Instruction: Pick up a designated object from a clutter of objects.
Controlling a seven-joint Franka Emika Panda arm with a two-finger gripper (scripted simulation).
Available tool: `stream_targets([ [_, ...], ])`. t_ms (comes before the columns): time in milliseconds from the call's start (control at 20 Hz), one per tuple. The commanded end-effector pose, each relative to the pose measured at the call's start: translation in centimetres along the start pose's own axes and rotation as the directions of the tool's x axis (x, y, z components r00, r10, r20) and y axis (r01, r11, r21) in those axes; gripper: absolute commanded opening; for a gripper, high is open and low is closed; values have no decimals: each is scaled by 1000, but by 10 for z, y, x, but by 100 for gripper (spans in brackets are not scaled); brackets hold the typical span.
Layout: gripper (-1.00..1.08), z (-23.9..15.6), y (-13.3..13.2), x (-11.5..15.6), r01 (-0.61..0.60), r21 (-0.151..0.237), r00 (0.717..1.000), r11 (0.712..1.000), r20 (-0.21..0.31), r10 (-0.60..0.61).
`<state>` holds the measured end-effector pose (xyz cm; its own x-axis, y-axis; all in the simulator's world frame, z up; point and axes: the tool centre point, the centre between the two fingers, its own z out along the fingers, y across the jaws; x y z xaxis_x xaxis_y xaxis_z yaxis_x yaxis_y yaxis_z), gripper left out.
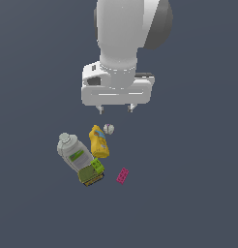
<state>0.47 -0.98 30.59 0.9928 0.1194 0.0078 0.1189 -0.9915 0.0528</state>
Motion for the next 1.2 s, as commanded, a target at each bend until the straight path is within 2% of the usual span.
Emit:
stream_targets([
  [0,100,7,4,7,31,4,1000,1000,1,-31],
  [300,100,31,18,28,132,15,991,991,1,-132],
  [550,100,57,32,48,230,25,973,973,-1,-230],
  [1150,100,126,66,83,444,43,896,895,-14,-444],
])
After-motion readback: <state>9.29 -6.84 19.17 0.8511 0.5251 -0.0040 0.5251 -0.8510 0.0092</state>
